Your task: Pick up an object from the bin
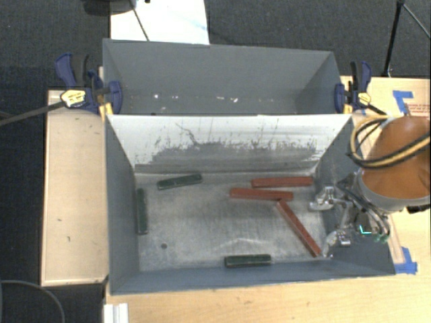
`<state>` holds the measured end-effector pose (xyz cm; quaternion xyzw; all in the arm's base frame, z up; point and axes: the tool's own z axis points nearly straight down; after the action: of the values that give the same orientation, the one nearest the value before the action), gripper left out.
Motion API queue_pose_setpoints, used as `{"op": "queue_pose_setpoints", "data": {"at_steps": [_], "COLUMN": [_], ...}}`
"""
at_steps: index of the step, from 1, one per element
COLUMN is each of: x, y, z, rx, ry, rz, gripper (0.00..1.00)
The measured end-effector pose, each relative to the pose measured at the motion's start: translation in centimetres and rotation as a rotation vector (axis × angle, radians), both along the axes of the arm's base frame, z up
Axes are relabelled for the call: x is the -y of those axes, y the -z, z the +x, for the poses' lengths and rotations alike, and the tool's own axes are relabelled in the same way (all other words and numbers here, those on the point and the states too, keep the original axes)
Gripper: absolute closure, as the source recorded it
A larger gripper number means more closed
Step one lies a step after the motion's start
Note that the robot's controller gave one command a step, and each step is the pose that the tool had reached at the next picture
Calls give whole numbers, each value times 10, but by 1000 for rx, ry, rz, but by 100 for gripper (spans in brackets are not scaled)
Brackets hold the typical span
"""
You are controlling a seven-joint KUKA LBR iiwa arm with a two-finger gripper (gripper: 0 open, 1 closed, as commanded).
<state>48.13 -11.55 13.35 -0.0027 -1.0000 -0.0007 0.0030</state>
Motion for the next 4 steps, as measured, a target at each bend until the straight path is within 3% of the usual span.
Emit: {"op": "queue_pose_setpoints", "data": {"at_steps": [1,2,3,4], "x": [0,-31,-30,-30], "y": [-4,56,58,58], "z": [2,13,9,9], "rx": [8,19,4,4], "ry": [-5,179,175,173], "rz": [-2,0,-1,-1], "gripper": [0,100,0,0]}}
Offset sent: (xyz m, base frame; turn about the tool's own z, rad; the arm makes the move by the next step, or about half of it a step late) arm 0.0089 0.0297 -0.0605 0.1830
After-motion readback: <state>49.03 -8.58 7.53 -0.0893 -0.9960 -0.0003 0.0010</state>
